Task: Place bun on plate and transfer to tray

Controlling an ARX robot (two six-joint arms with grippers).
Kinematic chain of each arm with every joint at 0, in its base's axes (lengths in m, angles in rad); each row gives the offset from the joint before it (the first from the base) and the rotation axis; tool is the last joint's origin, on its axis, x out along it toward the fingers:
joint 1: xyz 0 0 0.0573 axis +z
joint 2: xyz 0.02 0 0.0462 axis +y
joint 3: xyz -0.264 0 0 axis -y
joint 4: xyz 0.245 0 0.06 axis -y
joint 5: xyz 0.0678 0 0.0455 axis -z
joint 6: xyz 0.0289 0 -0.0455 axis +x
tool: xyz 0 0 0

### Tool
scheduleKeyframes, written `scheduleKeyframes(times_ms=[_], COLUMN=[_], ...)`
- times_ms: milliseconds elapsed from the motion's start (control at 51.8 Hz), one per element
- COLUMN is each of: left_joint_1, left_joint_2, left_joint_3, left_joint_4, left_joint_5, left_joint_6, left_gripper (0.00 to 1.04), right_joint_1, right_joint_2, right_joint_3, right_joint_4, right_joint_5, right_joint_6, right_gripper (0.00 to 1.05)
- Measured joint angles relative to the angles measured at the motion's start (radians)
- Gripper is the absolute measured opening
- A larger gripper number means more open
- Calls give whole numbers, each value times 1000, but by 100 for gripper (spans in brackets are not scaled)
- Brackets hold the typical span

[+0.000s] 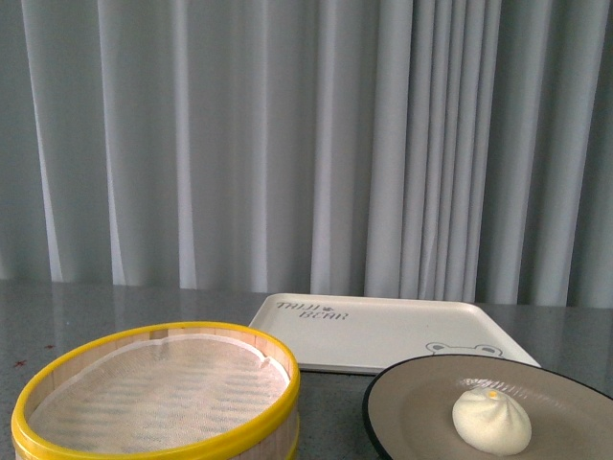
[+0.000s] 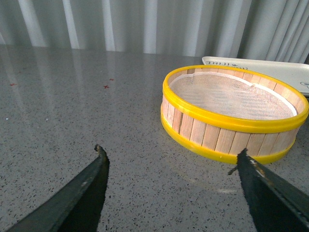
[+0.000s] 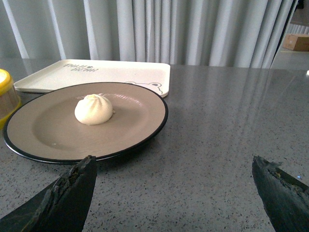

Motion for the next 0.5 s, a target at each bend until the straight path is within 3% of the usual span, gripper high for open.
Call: scheduleKeyframes(times_ms=[116,502], left_joint_1=[0,0], left_joint_2=[0,0], left_joint_3=[0,0], left_joint_4=[0,0], left_joint_5=[0,0], left_joint_6=[1,2], left_gripper=[100,98], right_joint_1=[0,0], right_joint_2=[0,0], right_joint_3=[0,0], right_joint_4=[0,0], right_joint_5=[0,0], right_joint_6=[0,0], right_gripper=[96,96])
